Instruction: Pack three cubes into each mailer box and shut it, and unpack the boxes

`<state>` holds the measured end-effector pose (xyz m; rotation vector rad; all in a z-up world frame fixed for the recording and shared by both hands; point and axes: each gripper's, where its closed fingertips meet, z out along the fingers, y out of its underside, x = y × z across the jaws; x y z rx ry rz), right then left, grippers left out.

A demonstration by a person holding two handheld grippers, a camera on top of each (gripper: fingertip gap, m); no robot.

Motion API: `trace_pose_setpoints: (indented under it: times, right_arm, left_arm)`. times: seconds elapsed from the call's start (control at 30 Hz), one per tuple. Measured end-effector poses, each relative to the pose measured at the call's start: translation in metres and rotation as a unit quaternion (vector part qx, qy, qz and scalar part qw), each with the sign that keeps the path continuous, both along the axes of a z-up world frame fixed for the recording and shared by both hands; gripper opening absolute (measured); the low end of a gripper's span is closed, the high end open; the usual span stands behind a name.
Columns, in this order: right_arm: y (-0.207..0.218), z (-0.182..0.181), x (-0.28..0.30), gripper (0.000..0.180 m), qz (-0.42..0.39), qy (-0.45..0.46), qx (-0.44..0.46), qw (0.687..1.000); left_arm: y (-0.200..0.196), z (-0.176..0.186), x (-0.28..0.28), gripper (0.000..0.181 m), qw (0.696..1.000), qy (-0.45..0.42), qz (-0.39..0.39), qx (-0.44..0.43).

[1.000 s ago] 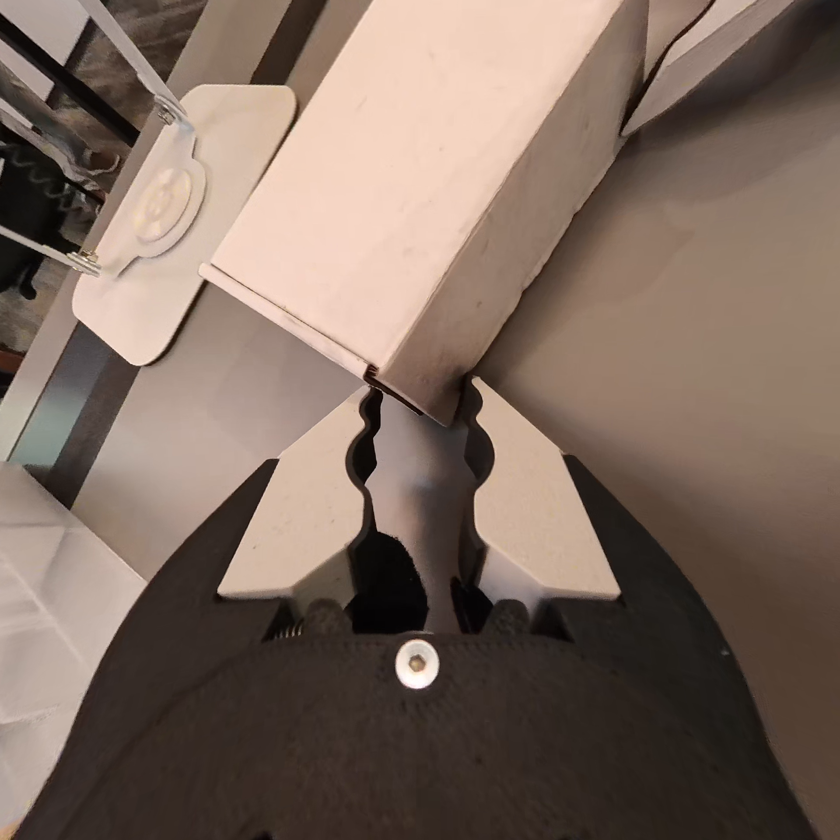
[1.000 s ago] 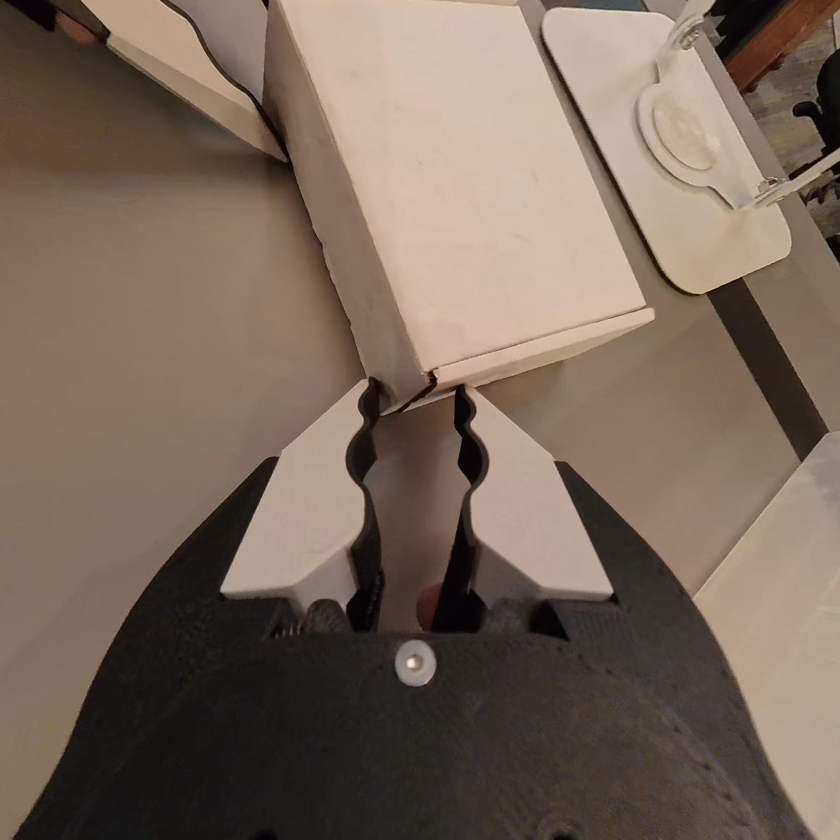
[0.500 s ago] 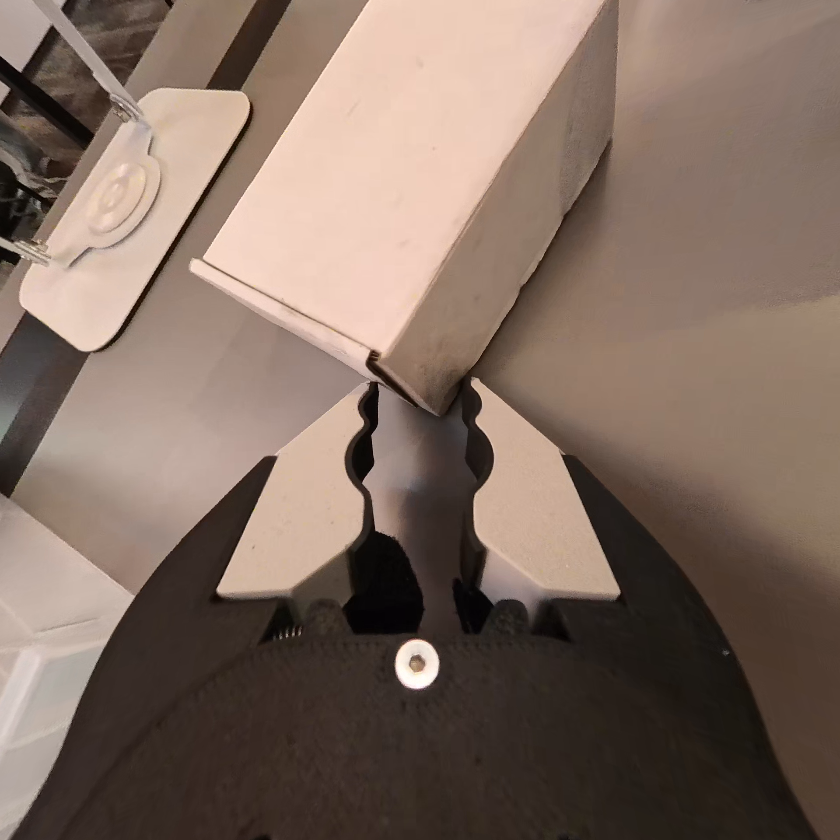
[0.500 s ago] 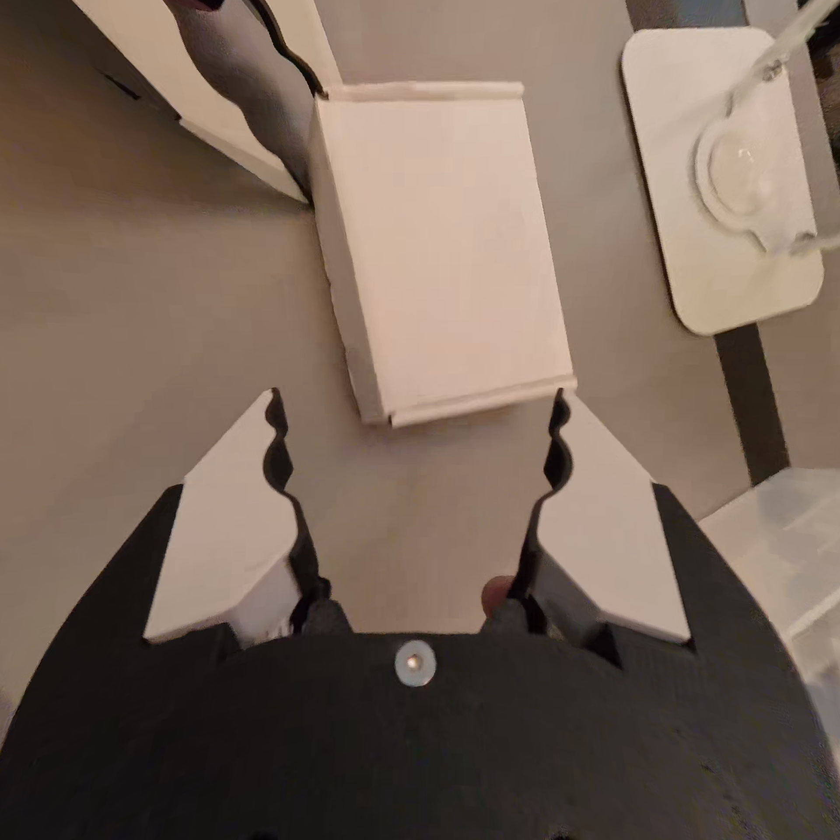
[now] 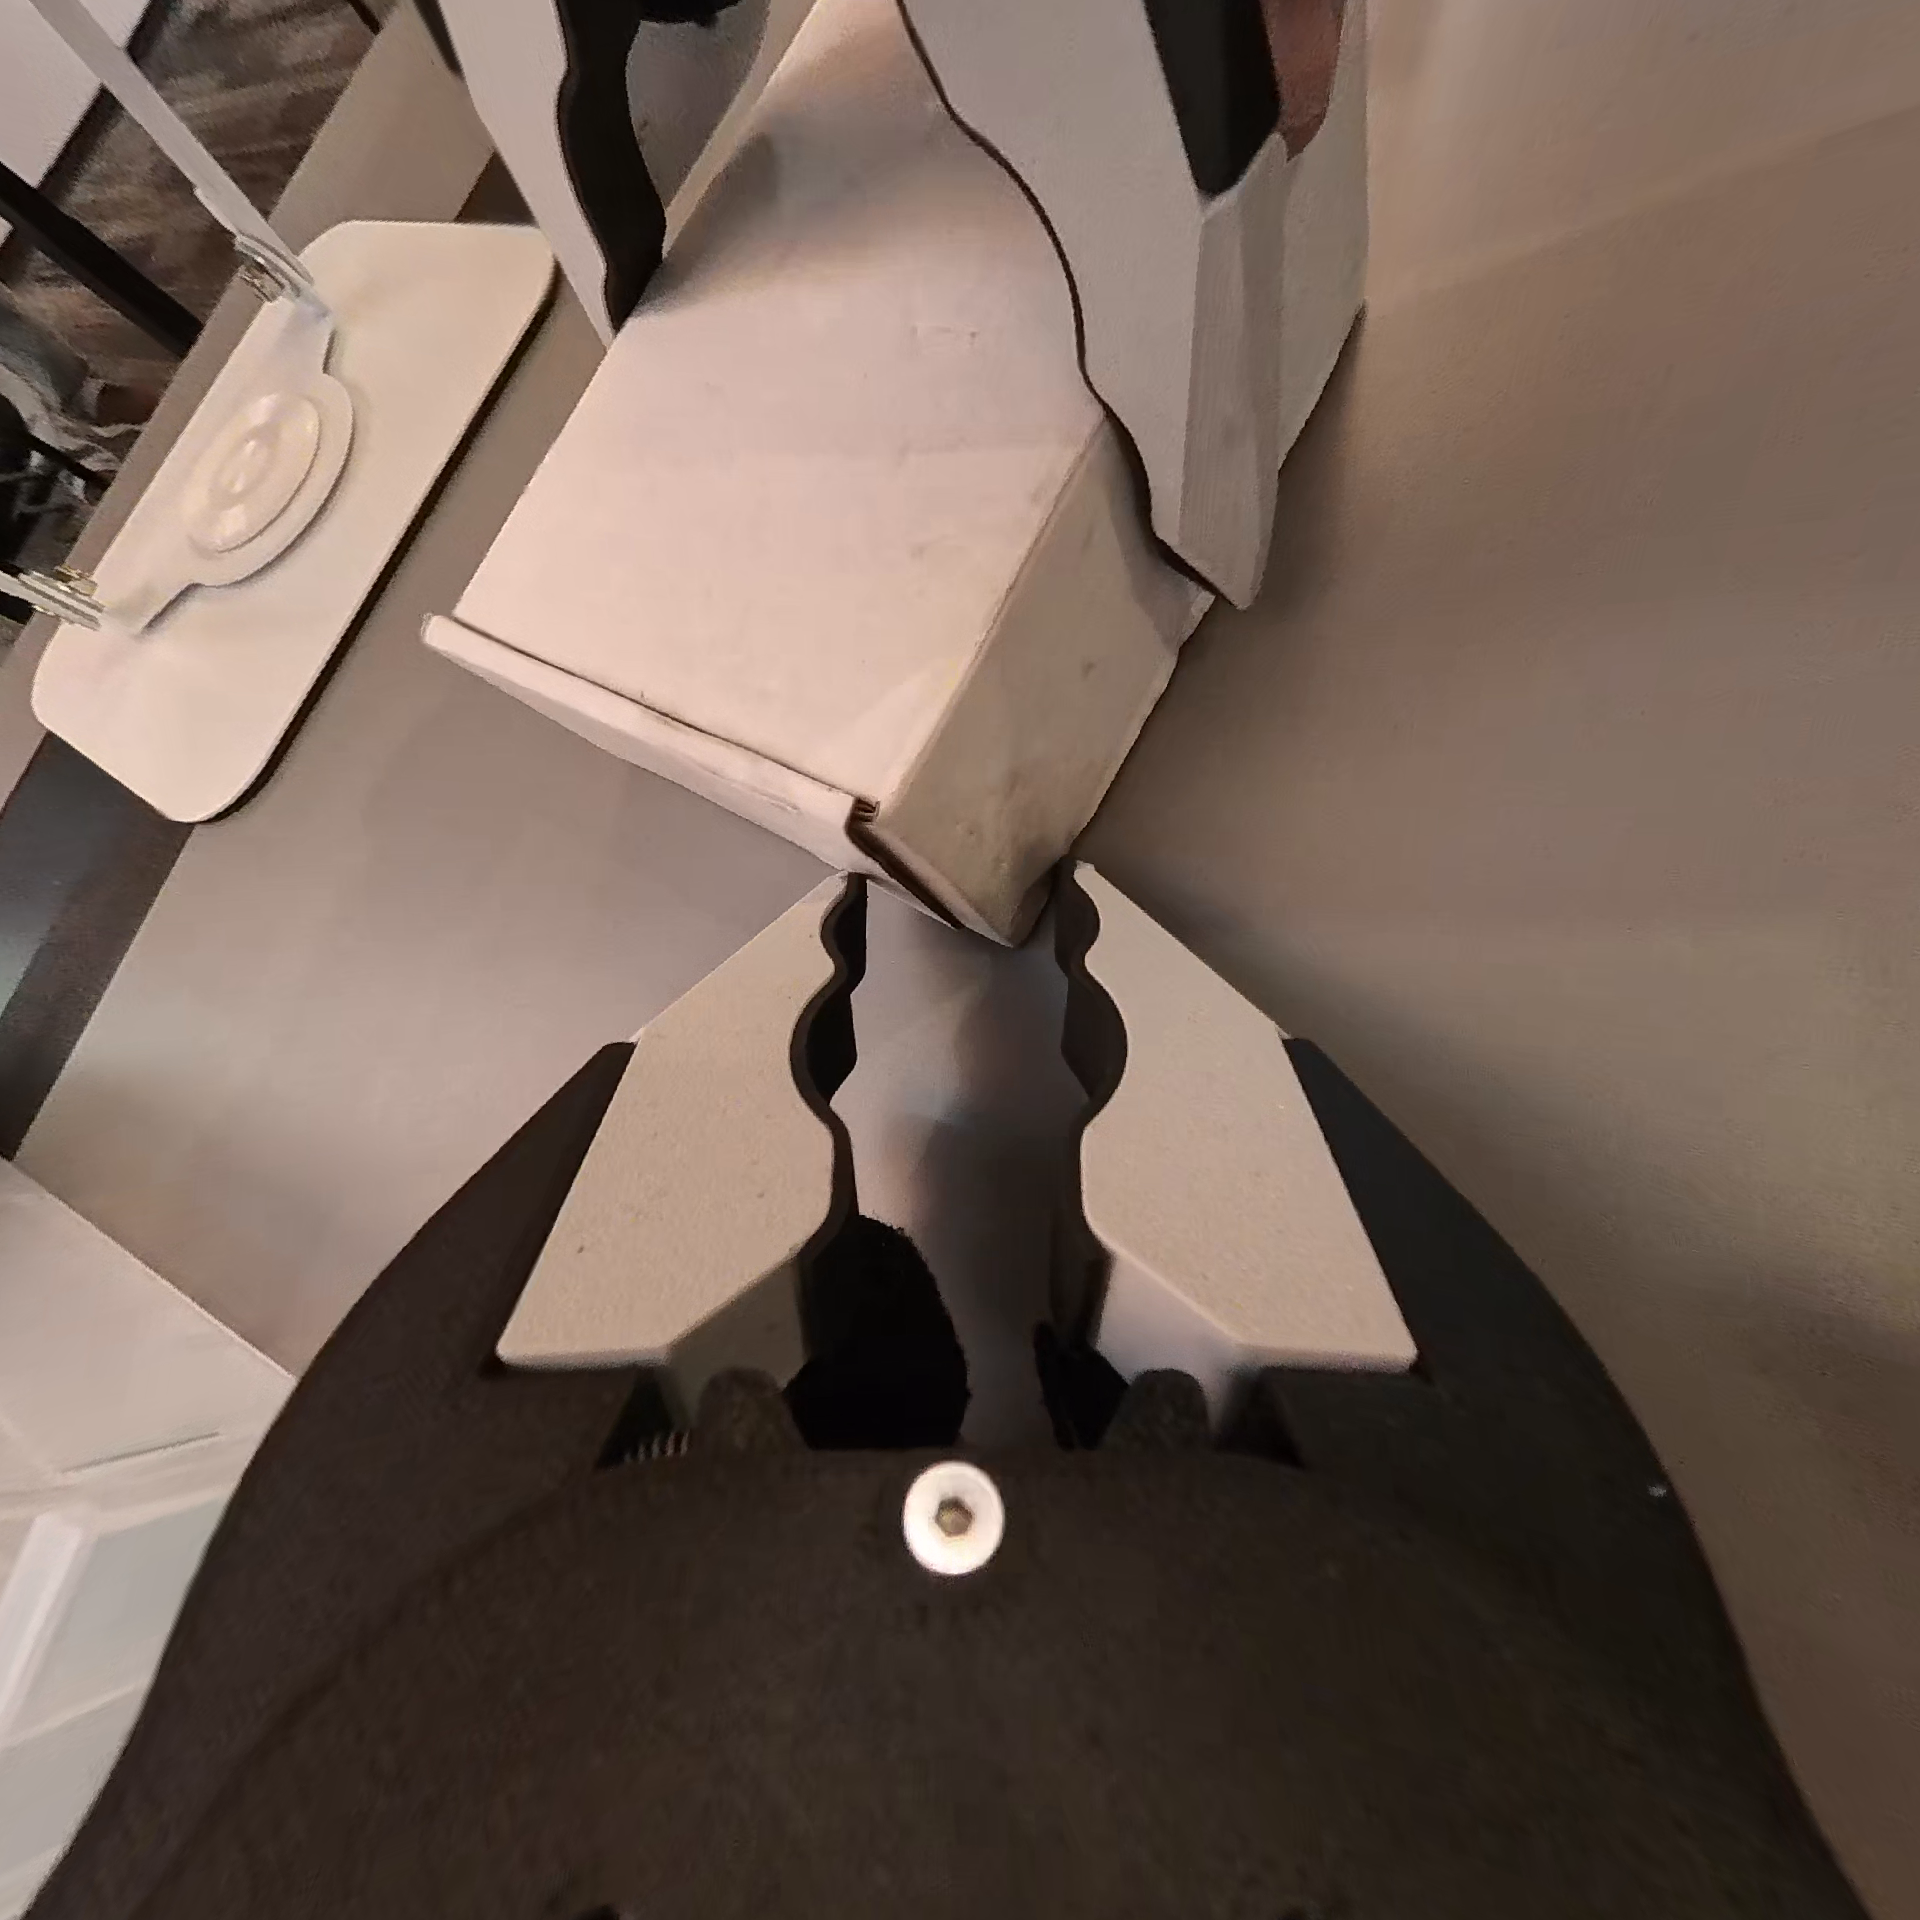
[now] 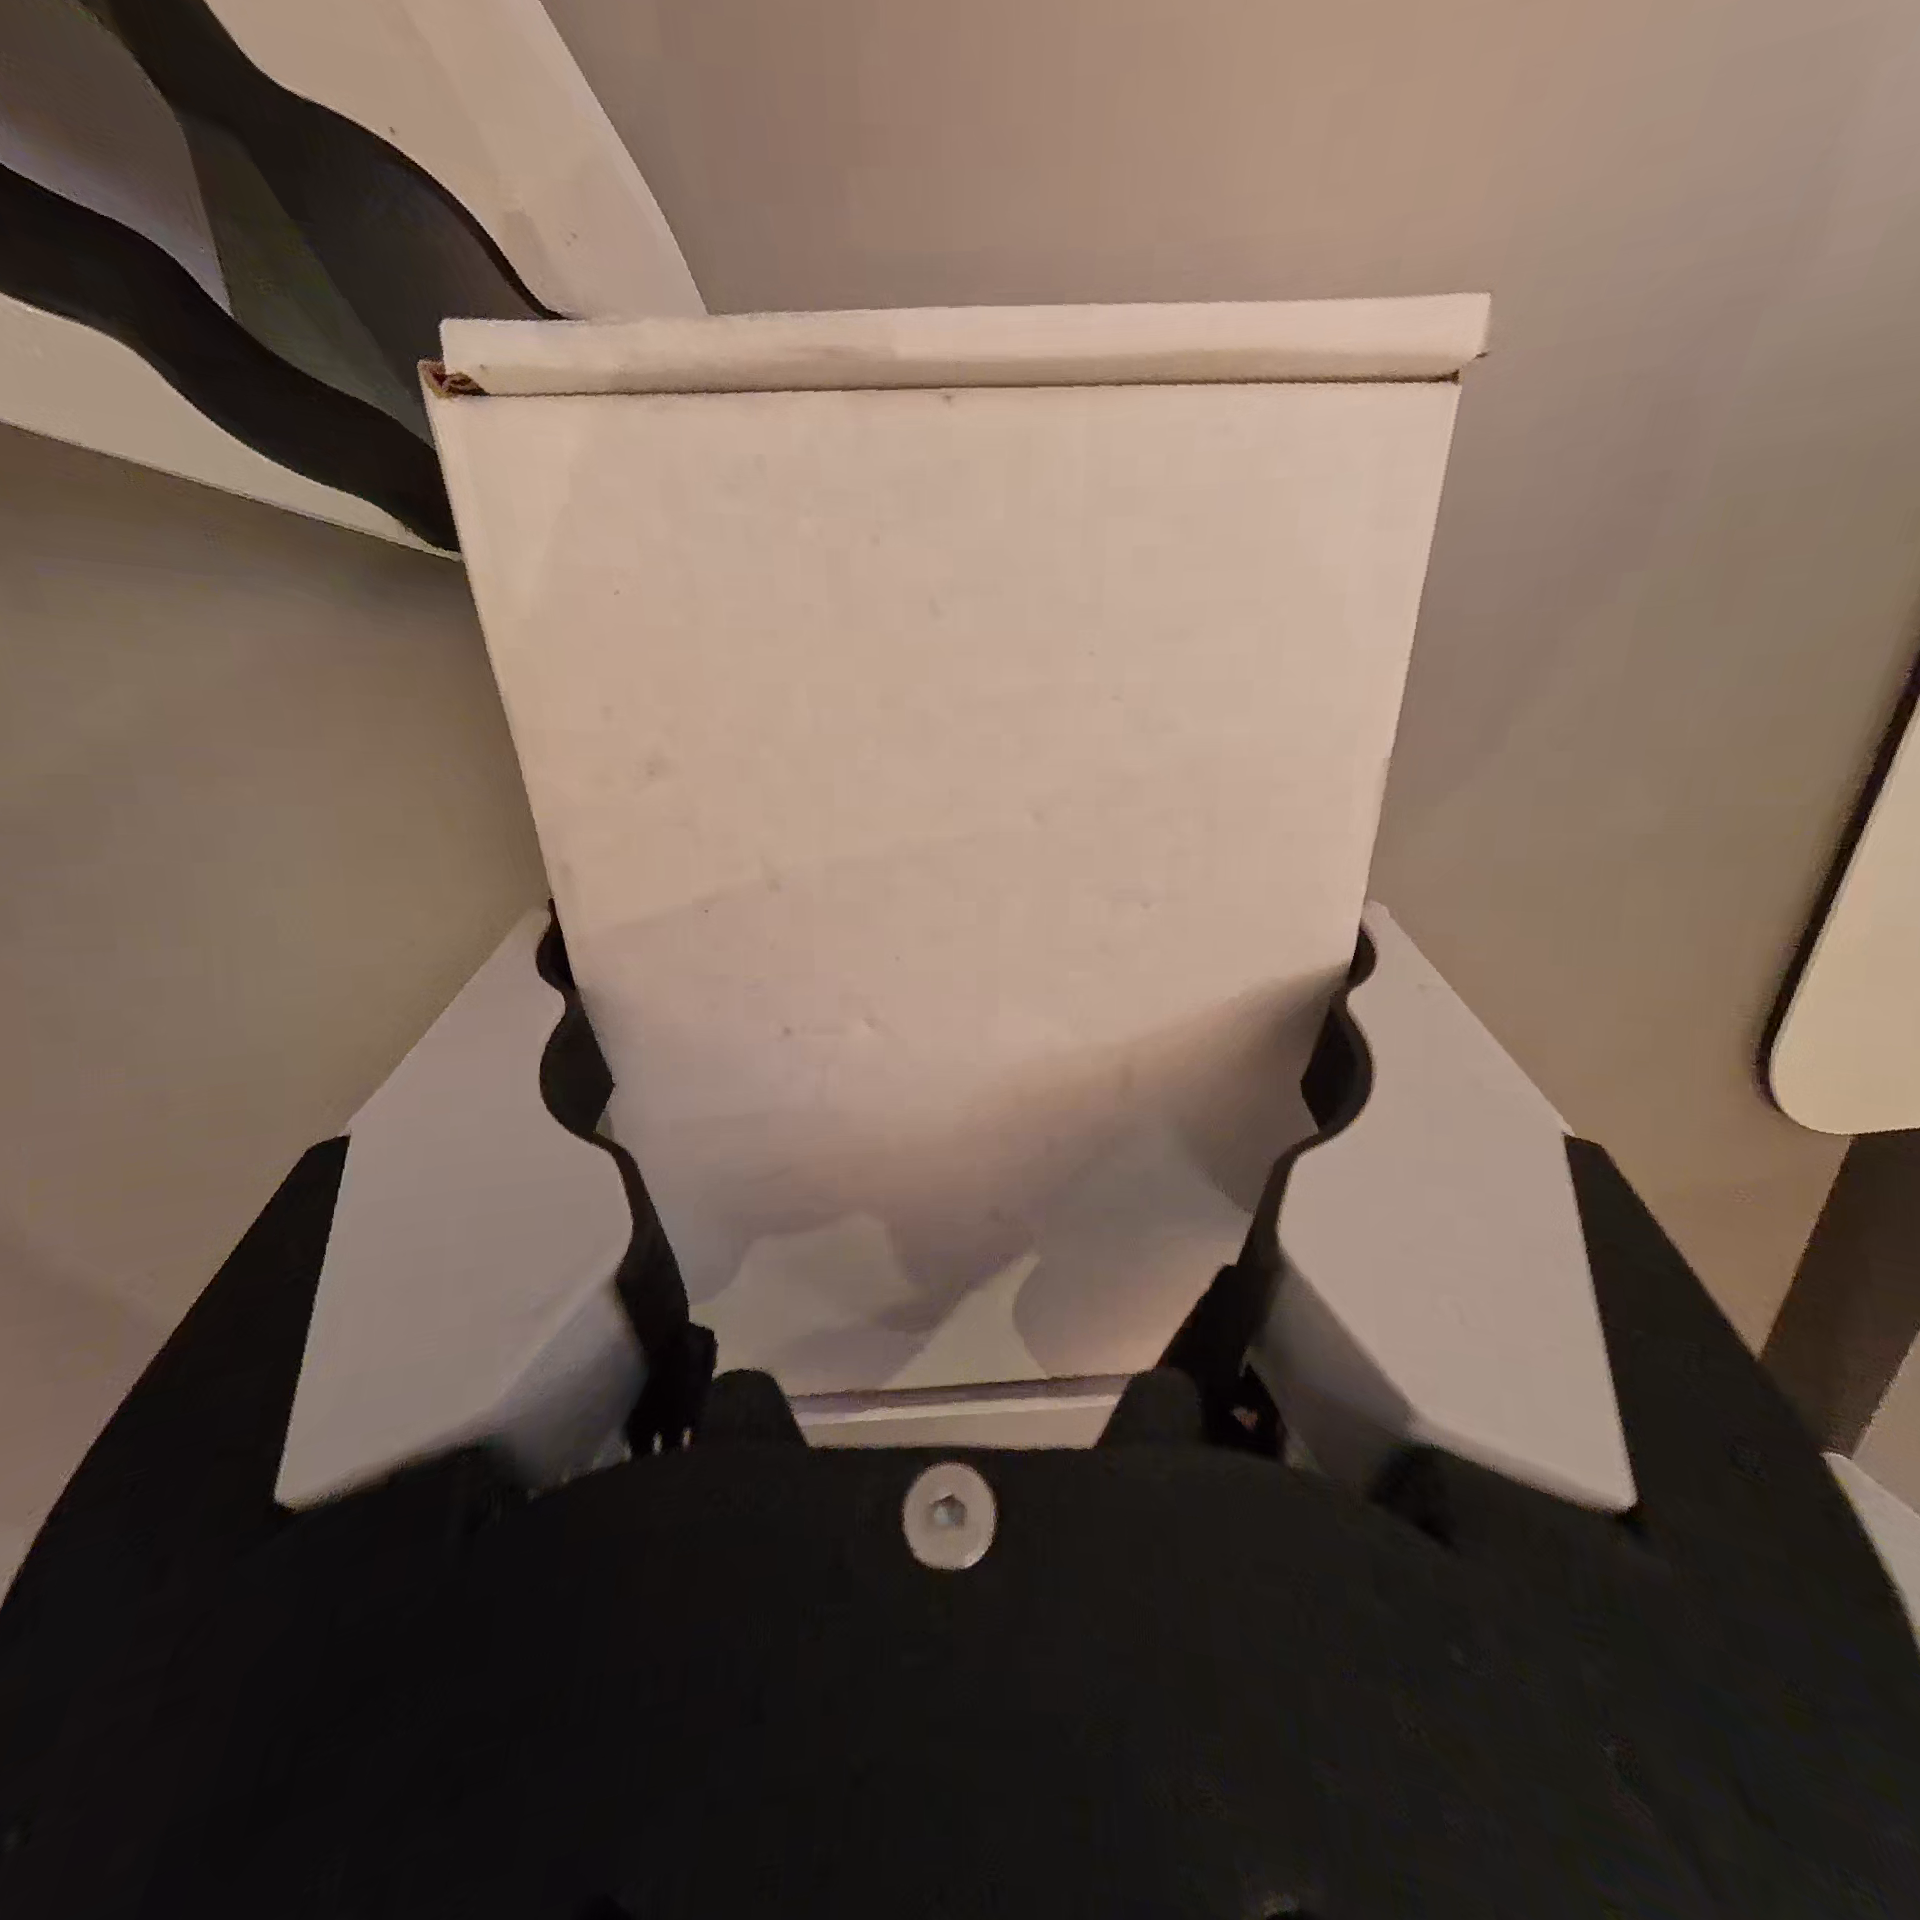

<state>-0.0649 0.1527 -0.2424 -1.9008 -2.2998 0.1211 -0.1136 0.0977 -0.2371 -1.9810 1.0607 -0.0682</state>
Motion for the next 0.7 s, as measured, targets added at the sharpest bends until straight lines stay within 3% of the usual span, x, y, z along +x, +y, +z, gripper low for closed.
trace_pose_setpoints:
  times: [0.43, 0.53, 0.7]
  right_arm:
    - [-0.008, 0.014, 0.013, 0.133, -0.012, 0.069, -0.025, 0.997]
    - [-0.008, 0.044, 0.016, 0.133, -0.010, 0.112, -0.023, 0.993]
    - [0.017, 0.137, 0.038, 0.133, -0.010, 0.208, 0.011, 0.978]
  left_arm:
    - [-0.004, 0.001, 0.002, 0.039, 1.000, -0.002, -0.013, 0.003]
    - [-0.003, 0.001, -0.008, 0.034, 1.000, 0.017, -0.003, 0.022]
    - [-0.002, 0.000, -0.014, 0.028, 1.000, 0.016, 0.008, 0.016]
